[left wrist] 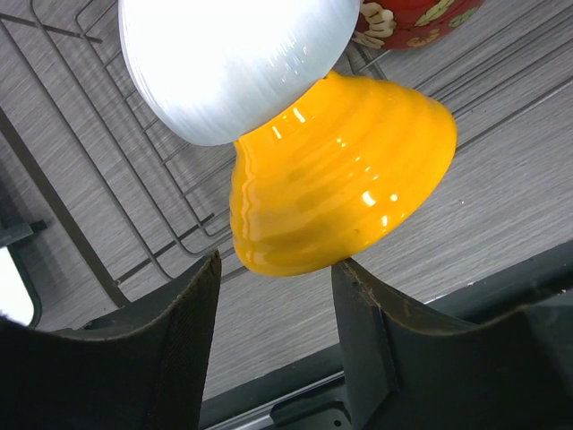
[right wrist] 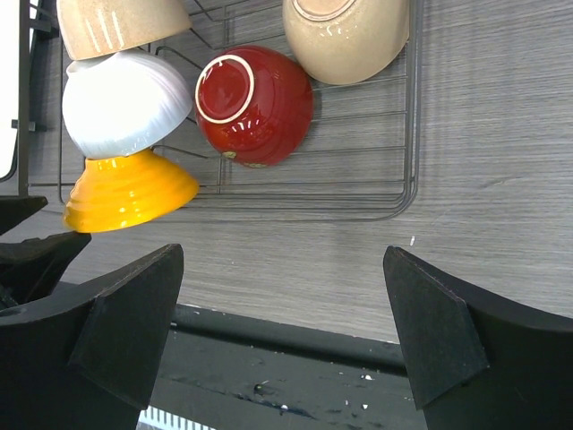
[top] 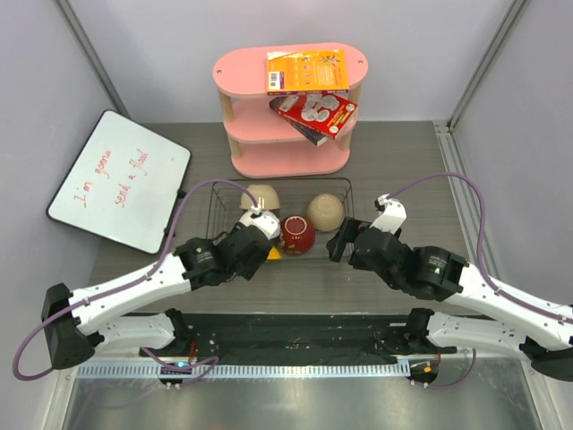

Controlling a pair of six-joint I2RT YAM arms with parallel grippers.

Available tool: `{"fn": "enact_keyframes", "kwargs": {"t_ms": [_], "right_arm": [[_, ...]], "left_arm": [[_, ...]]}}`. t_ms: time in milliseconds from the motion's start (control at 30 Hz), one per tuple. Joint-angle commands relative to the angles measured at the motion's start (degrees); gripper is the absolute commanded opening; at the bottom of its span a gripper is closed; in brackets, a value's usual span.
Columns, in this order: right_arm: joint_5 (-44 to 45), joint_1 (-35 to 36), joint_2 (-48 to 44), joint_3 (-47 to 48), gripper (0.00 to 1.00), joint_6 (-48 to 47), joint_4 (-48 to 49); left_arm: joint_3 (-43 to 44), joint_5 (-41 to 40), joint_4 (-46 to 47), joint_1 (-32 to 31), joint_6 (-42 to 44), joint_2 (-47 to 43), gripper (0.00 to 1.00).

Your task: Unload the bowls from the dish rack

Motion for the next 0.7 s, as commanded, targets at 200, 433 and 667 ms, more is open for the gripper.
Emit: {"fn": "enact_keyframes", "kwargs": {"t_ms": [200, 433, 667], "right_arm": [[1.1, 0.1, -0.5, -0.6, 1.00, 1.6, 0.7], [0.8, 0.1, -0.6, -0.8, 1.00, 1.8, 1.1], [1.0, 0.1, -1.6, -1.3, 1.00, 1.7, 1.1]], "left_arm": [[-0.7, 0.1, 6.2, 0.1, 1.3, -1.5, 0.49], [0.1, 2.7, 4.7, 0.1, 1.0, 1.7, 0.31], [0.8, 2.8, 4.1, 0.1, 0.9, 3.5, 0.21]]}}
